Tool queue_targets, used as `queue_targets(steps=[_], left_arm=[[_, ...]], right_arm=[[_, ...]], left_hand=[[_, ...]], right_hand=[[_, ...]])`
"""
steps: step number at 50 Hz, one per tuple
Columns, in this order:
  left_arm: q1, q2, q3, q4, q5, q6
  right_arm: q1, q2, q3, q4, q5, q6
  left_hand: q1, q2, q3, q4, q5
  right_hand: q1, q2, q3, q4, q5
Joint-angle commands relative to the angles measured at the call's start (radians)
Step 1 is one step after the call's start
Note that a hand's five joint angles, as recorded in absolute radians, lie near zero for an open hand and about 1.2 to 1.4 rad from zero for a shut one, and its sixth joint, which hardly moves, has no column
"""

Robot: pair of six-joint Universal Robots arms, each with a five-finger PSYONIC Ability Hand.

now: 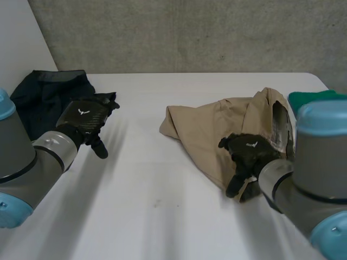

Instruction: Fold the laundry.

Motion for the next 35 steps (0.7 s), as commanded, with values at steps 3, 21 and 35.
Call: queue_targets(steps=[3, 21, 35], left_arm=[[-0.002, -0.003, -0.008, 0.000, 0.000, -0.002], [-0.003, -0.006, -0.009, 0.003, 0.000, -0.003], [-0.046, -0.171, 0.115, 0.068, -0.003, -0.031]], right_arm=[[0.025, 0.127, 0.034, -0.150, 0.074, -0.010], [0.012, 0.178, 0.045, -0.361, 0.129, -0.070], [0.022, -0.187, -0.049, -0.221, 0.074, -0.437]], left_hand=[[0.049, 0.034, 0.031, 0.037, 0.035], [0.043, 0.028, 0.025, 0.031, 0.029], [-0.001, -0.016, -0.019, -0.013, -0.015]], right_hand=[[0.209, 0.190, 0.179, 0.177, 0.168], [1.191, 1.172, 1.161, 1.160, 1.151], [1.191, 1.172, 1.161, 1.160, 1.151]])
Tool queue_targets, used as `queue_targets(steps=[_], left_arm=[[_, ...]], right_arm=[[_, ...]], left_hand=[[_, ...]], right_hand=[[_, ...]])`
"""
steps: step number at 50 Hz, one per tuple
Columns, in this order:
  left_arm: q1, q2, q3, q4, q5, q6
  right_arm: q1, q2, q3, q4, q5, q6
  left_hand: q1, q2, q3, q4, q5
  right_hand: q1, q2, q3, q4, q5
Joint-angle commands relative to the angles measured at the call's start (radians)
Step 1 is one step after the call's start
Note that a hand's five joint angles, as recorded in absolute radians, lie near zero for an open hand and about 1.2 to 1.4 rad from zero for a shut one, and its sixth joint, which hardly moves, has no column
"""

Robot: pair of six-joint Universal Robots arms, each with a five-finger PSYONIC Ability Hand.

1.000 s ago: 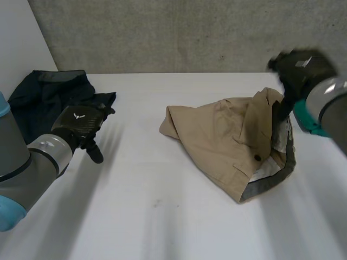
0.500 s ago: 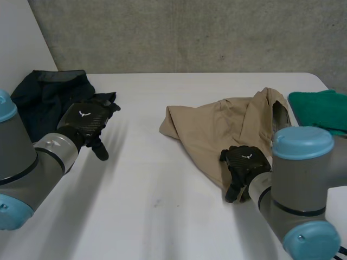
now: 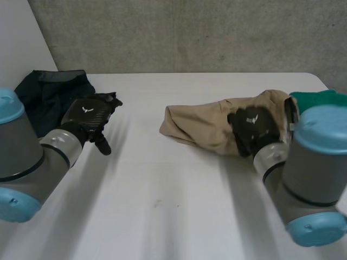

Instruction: Fold the laundry.

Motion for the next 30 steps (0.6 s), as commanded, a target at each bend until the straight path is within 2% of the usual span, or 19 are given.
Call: queue_targets(steps=[1, 6, 13, 17, 26, 30], left_arm=[[-0.039, -0.135, 0.096, 0.015, -0.003, -0.032], [-0.065, -0.236, 0.168, 0.015, -0.004, -0.118], [-0.119, -0.333, 0.265, 0.015, -0.007, -0.337], [-0.129, -0.364, 0.292, 0.018, -0.026, -0.418], [-0.183, -0.387, 0.306, -0.030, -0.033, -0.486], [-0.182, -0.314, 0.289, -0.081, -0.039, -0.487]], right_arm=[[0.008, -0.178, -0.067, 0.097, -0.016, -0.185], [0.028, -0.234, -0.136, 0.184, -0.018, -0.186], [0.038, -0.267, -0.193, 0.264, -0.019, -0.188], [0.048, -0.271, -0.203, 0.278, -0.018, -0.194], [0.041, -0.287, -0.203, 0.278, -0.024, -0.195], [0.038, -0.284, -0.197, 0.279, -0.024, -0.194]], left_hand=[[0.002, -0.014, -0.017, -0.011, -0.012], [0.002, -0.014, -0.017, -0.011, -0.012], [0.032, 0.016, 0.012, 0.018, 0.017], [0.102, 0.086, 0.082, 0.089, 0.088], [0.214, 0.198, 0.194, 0.200, 0.200], [0.214, 0.198, 0.194, 0.200, 0.200]], right_hand=[[0.438, 0.223, 0.229, 0.209, 0.254], [0.438, 0.223, 0.229, 0.209, 0.254], [0.438, 0.223, 0.229, 0.209, 0.254], [0.438, 0.223, 0.229, 0.209, 0.254], [0.438, 0.223, 0.229, 0.209, 0.254], [0.438, 0.223, 0.229, 0.209, 0.254]])
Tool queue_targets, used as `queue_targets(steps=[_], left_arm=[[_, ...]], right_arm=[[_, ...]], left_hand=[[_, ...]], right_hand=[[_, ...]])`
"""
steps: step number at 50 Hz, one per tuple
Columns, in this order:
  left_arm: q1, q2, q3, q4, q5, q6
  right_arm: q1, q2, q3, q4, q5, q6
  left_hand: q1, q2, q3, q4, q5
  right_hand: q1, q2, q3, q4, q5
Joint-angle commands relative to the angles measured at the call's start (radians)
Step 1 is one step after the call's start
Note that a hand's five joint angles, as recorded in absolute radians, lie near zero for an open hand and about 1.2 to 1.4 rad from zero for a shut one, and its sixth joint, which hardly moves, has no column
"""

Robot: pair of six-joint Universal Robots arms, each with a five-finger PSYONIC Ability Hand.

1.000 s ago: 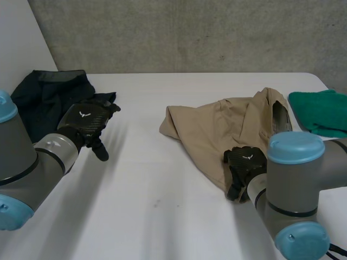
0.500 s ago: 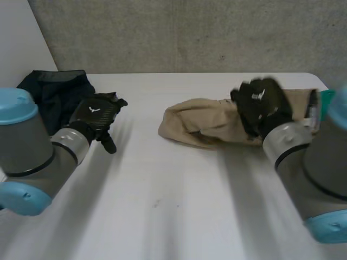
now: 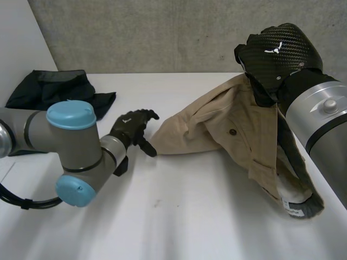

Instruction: Fold the laundry.

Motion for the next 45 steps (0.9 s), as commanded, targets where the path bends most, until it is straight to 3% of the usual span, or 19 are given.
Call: queue_targets(steps=[1, 5, 13, 26, 29, 33, 35, 39, 45], left_arm=[[-0.016, 0.096, -0.030, -0.078, -0.007, -0.007], [0.034, 0.193, -0.077, -0.083, -0.002, 0.008], [0.045, 0.198, -0.130, -0.081, 0.008, 0.008], [-0.042, -0.045, 0.050, -0.057, -0.002, 0.010], [-0.049, -0.068, 0.082, -0.055, -0.002, 0.010], [-0.047, -0.055, 0.085, -0.055, -0.005, 0.011], [-0.044, -0.049, 0.082, -0.060, -0.010, 0.013], [-0.033, 0.093, 0.036, -0.067, -0.056, 0.029], [0.060, 0.434, -0.111, -0.057, -0.087, 0.120]], right_arm=[[-0.009, 0.002, 0.013, -0.002, -0.002, 0.000], [-0.009, 0.002, 0.015, -0.002, -0.004, 0.002], [-0.006, 0.000, 0.007, -0.002, -0.005, 0.005], [-0.001, -0.009, 0.024, 0.000, -0.001, 0.011], [-0.001, -0.014, 0.033, 0.000, 0.002, 0.011], [-0.009, -0.021, 0.043, -0.002, -0.001, 0.010], [-0.010, -0.025, 0.043, -0.003, -0.005, 0.010], [-0.013, -0.025, 0.027, 0.000, -0.009, -0.003], [-0.061, -0.026, -0.017, 0.049, -0.012, -0.094]], left_hand=[[0.075, 0.077, 0.080, 0.075, 0.074], [0.075, 0.077, 0.080, 0.075, 0.074], [0.075, 0.077, 0.080, 0.075, 0.074], [0.133, 0.136, 0.138, 0.133, 0.132], [0.382, 0.384, 0.387, 0.382, 0.381], [1.002, 1.004, 1.006, 1.001, 1.000], [1.052, 1.054, 1.057, 1.052, 1.051], [1.052, 1.054, 1.057, 1.052, 1.051], [1.052, 1.054, 1.057, 1.052, 1.051]], right_hand=[[0.438, 0.223, 0.213, 0.208, 0.252], [0.438, 0.223, 0.213, 0.208, 0.252], [0.438, 0.223, 0.213, 0.208, 0.252], [0.438, 0.223, 0.213, 0.208, 0.252], [0.438, 0.223, 0.213, 0.208, 0.252], [0.438, 0.223, 0.213, 0.208, 0.252], [0.438, 0.223, 0.213, 0.208, 0.252], [0.438, 0.223, 0.213, 0.208, 0.252], [0.438, 0.223, 0.213, 0.208, 0.252]])
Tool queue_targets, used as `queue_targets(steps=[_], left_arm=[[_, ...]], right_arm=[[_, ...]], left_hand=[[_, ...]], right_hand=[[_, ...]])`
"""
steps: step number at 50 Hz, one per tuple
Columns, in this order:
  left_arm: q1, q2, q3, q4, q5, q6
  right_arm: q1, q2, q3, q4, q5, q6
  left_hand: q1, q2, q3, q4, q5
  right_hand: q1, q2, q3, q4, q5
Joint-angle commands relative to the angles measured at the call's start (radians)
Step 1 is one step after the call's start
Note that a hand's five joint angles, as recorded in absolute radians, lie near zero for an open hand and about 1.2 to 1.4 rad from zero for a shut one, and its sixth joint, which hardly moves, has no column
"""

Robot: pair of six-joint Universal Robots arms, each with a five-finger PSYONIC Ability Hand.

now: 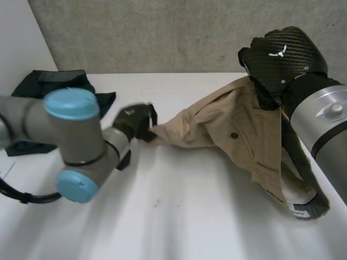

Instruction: Fold the laundry.

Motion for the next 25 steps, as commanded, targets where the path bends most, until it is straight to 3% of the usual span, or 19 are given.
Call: queue_targets(steps=[1, 6, 12, 20, 25], left_arm=[[0.098, 0.444, -0.175, 0.007, -0.041, 0.124], [0.101, 0.642, -0.218, 0.005, -0.038, 0.197], [0.100, 0.709, -0.246, -0.002, -0.038, 0.219], [0.098, 0.528, -0.252, 0.007, -0.038, 0.259], [0.094, 0.292, -0.113, 0.034, -0.047, 0.380]], right_arm=[[-0.050, -0.001, -0.054, 0.061, -0.008, -0.105], [-0.064, 0.010, -0.107, 0.153, -0.031, -0.168], [-0.115, 0.068, -0.173, 0.212, -0.037, -0.178], [-0.144, 0.258, -0.220, 0.242, -0.084, -0.172], [-0.139, 0.401, -0.298, 0.196, -0.091, -0.142]], left_hand=[[0.242, 0.203, 0.210, 0.201, 0.246], [0.242, 0.203, 0.210, 0.201, 0.246], [0.242, 0.203, 0.210, 0.201, 0.246], [0.242, 0.203, 0.210, 0.201, 0.246], [0.242, 0.203, 0.210, 0.201, 0.246]], right_hand=[[0.439, 0.223, 0.213, 0.208, 0.252], [0.439, 0.223, 0.213, 0.208, 0.252], [0.439, 0.223, 0.213, 0.208, 0.252], [0.439, 0.223, 0.213, 0.208, 0.252], [0.439, 0.223, 0.213, 0.208, 0.252]])
